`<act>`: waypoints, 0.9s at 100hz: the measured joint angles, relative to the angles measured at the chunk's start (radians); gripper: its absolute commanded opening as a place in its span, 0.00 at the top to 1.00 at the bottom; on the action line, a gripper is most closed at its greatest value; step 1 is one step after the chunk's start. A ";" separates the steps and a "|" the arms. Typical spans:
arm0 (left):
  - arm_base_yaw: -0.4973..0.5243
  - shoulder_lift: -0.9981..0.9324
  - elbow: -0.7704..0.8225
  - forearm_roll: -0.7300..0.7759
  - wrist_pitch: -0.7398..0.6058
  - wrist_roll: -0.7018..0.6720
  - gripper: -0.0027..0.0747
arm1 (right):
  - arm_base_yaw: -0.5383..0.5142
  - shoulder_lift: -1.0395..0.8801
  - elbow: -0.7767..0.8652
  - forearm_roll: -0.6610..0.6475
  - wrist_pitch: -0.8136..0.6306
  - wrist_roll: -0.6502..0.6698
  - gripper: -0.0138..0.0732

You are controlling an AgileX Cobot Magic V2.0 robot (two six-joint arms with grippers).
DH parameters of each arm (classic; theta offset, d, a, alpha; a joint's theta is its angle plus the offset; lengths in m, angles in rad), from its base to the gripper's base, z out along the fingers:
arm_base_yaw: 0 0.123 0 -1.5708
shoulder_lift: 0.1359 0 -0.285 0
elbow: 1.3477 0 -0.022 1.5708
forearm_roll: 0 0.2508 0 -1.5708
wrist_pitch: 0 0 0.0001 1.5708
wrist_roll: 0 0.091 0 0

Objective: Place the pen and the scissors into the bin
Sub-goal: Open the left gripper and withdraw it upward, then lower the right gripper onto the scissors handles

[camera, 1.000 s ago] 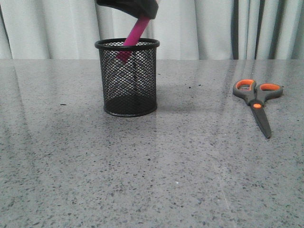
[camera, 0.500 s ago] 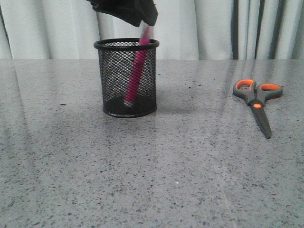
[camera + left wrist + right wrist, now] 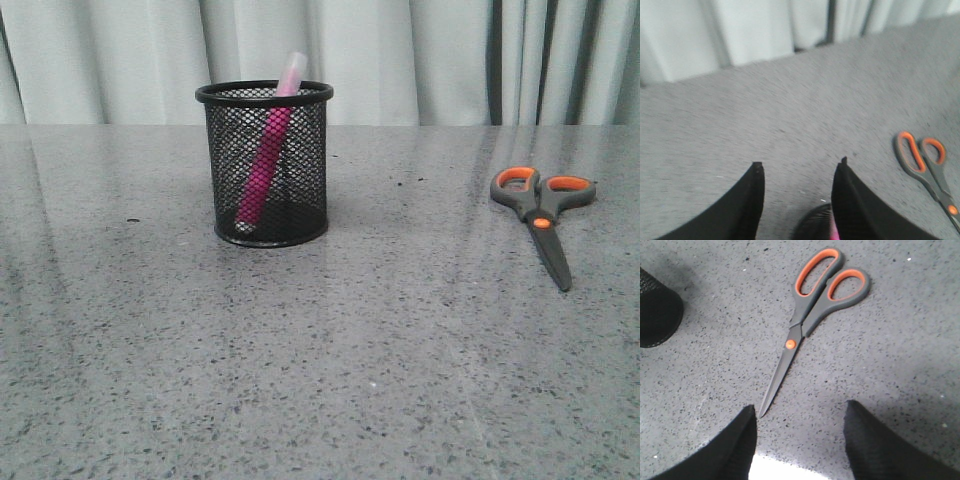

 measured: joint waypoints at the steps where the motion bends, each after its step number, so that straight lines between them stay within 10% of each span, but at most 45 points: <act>1: 0.004 -0.010 0.000 0.000 0.002 0.000 0.58 | 0.000 0.003 -0.002 0.002 -0.001 0.000 0.44; 60: 0.131 -0.324 0.253 0.000 -0.056 0.000 0.58 | 0.126 0.328 -0.116 0.063 -0.041 0.013 0.44; 90: 0.131 -0.337 0.290 0.000 -0.077 0.000 0.58 | 0.228 0.574 -0.300 -0.257 0.015 0.329 0.44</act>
